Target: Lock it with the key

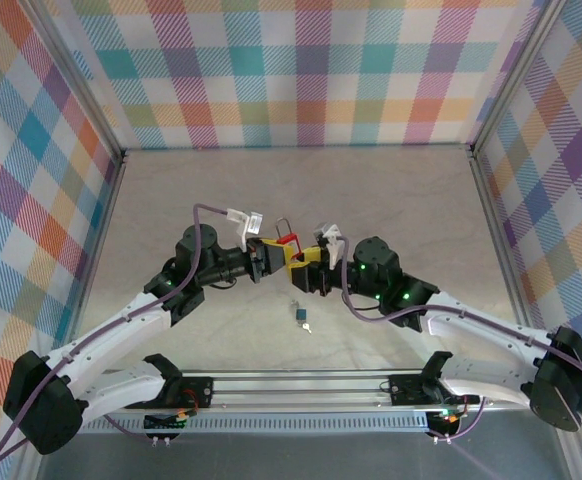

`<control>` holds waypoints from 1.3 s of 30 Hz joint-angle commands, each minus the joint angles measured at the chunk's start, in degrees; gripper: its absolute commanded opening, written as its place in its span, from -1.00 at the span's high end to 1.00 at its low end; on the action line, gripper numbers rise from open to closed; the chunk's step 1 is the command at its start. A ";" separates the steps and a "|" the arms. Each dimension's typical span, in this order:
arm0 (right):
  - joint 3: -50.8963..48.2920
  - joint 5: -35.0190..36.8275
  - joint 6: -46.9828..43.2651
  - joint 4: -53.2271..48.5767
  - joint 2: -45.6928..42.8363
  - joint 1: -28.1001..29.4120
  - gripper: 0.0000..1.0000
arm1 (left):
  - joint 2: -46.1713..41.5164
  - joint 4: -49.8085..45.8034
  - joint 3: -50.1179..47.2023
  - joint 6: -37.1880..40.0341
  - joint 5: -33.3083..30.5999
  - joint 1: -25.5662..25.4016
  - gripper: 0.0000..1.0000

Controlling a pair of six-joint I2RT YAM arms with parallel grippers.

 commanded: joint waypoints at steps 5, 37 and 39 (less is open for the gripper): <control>3.76 0.65 -1.38 -2.30 2.56 0.59 0.20 | -1.26 -0.54 2.00 2.11 -1.56 -0.65 1.00; 3.53 2.44 0.01 -6.41 3.57 5.57 1.00 | -6.35 -0.13 2.57 0.81 -14.13 -0.65 1.00; 2.91 3.10 0.09 -6.57 3.43 6.35 1.00 | -6.56 0.21 2.74 1.08 -14.77 -0.56 1.00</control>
